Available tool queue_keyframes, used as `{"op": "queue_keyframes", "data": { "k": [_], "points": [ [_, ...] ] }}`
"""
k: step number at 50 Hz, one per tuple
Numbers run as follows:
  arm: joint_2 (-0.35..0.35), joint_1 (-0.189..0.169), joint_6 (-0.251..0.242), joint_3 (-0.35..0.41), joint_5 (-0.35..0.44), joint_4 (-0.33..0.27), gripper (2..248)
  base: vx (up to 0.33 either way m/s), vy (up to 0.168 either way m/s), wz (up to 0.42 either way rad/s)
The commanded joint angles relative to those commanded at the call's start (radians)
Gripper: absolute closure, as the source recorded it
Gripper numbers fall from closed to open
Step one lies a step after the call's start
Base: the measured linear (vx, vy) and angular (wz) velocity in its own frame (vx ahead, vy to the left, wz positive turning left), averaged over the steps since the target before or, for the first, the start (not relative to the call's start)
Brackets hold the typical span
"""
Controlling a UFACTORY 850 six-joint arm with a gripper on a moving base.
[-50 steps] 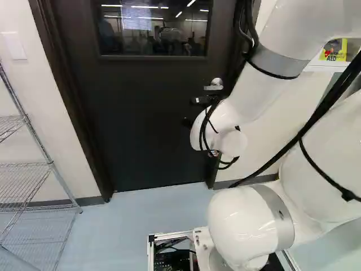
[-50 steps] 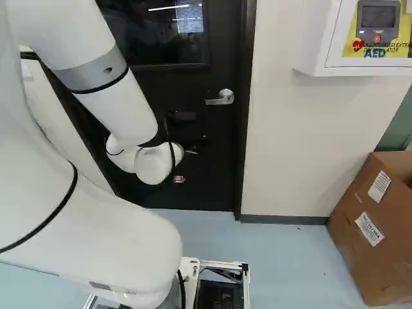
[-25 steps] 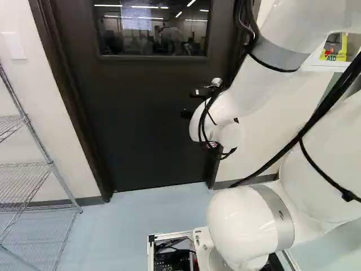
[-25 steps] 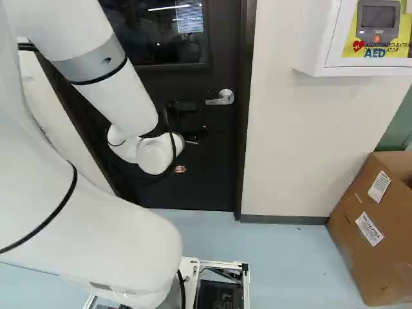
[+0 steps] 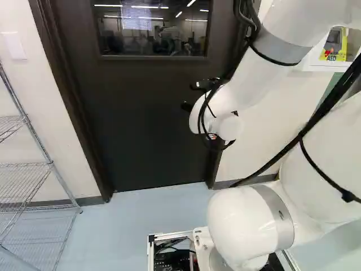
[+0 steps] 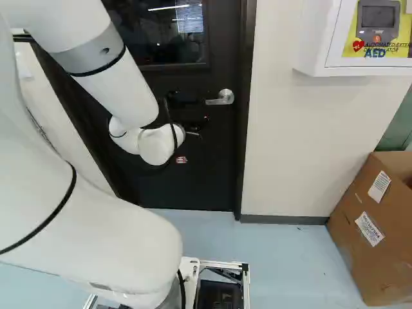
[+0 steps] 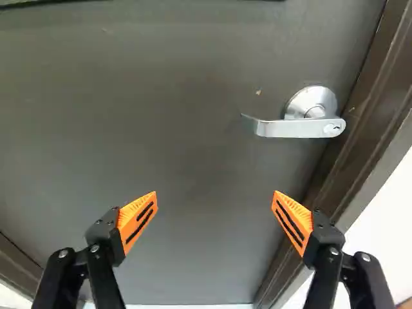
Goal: Open the door and move inside
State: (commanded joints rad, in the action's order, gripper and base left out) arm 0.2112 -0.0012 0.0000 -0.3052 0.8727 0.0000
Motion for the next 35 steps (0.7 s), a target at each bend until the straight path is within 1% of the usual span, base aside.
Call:
{"op": "queue_keyframes", "data": {
  "k": [35],
  "points": [
    [0.005,-0.024,0.0,-0.078,0.0,0.0,3,0.0,0.0,0.0]
  ]
}}
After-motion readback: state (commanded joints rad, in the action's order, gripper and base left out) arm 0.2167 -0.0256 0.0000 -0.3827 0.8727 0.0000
